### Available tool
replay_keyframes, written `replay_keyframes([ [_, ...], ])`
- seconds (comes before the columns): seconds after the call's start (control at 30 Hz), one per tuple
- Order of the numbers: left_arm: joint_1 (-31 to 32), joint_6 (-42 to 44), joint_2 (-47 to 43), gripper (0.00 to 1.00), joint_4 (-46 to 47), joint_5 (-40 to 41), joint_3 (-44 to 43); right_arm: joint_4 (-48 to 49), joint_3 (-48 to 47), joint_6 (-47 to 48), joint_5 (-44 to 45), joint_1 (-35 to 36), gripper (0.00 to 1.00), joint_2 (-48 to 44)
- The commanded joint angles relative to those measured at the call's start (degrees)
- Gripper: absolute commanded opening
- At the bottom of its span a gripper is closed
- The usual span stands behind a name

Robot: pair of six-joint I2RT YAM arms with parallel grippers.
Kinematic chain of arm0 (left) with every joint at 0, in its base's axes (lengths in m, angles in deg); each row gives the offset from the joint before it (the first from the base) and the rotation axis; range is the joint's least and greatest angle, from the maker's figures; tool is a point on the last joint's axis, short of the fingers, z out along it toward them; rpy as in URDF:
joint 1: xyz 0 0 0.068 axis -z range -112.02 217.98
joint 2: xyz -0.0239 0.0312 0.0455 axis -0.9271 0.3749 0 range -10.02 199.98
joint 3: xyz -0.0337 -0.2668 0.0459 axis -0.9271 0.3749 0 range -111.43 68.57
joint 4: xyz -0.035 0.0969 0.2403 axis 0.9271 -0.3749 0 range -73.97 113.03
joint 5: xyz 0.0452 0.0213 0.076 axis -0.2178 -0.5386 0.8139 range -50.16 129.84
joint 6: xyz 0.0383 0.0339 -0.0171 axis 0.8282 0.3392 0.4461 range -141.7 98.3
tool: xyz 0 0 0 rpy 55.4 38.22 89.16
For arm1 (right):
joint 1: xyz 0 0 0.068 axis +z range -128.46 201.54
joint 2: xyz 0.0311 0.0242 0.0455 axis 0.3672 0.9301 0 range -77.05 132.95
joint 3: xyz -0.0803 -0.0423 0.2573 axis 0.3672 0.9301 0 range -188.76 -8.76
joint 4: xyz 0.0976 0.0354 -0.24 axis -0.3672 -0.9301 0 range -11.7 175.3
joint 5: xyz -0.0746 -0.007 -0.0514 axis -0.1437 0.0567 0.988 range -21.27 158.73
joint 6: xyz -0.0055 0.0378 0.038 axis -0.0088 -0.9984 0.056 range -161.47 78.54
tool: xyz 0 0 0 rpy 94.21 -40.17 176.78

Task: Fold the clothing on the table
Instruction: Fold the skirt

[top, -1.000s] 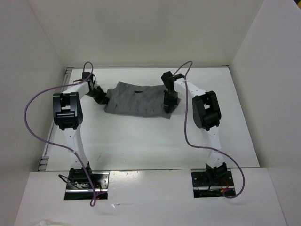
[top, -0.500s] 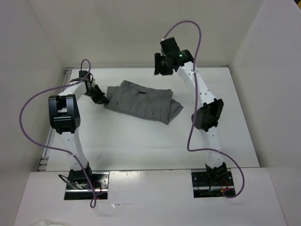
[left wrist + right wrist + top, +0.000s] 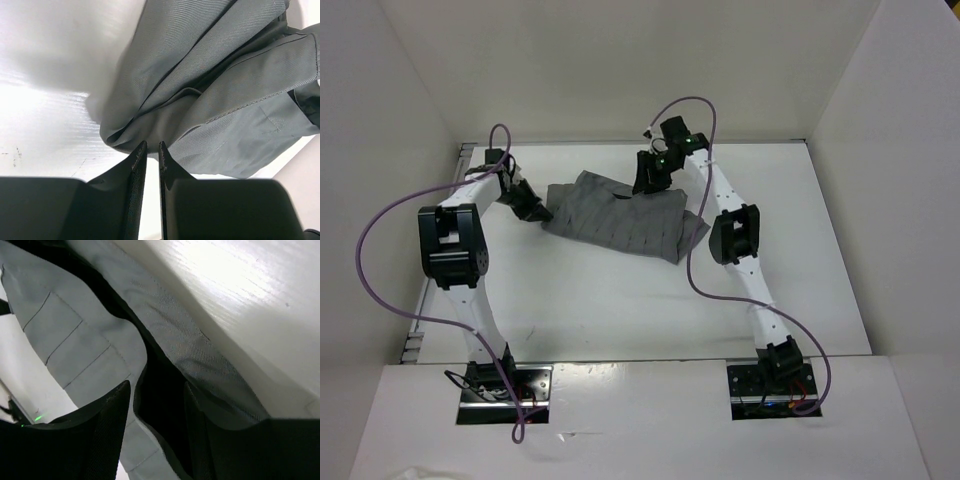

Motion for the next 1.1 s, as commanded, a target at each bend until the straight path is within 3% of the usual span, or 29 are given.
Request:
replay_keyframes([
  [0.0,0.1,1.6,-3.3,0.22,-1.3,1.2,0.8,-0.2,-3.4,2.5,-7.2,0.2,0.53,-1.6],
  [0.43,0.1,1.0,-3.3,0.22,0.5,1.8,6.4,-1.8,4.2,3.0,-9.4,1.3,0.44,-2.9],
  [0.53,0.1,1.0,-3.3,0.22,0.6,1.8,6.4,-2.4,5.5,3.5,-9.4,1.8,0.24,-3.4],
  [0.57,0.1,1.0,-3.3,0.22,0.6,1.8,6.4,-2.4,6.1,4.0,-9.4,1.8,0.09,-3.5],
  [0.63,0.1,1.0,-2.8,0.22,0.6,1.8,6.4,-3.0,6.1,4.0,-7.9,2.4,0.0,-4.0],
  [0.83,0.1,1.6,-2.8,0.22,0.6,1.8,6.4,-2.3,2.6,2.7,-1.6,3.6,0.0,-11.3],
  [1.07,0.1,2.1,-2.8,0.22,0.0,1.8,5.9,-1.2,-0.9,-0.2,3.3,1.0,0.0,-7.0],
])
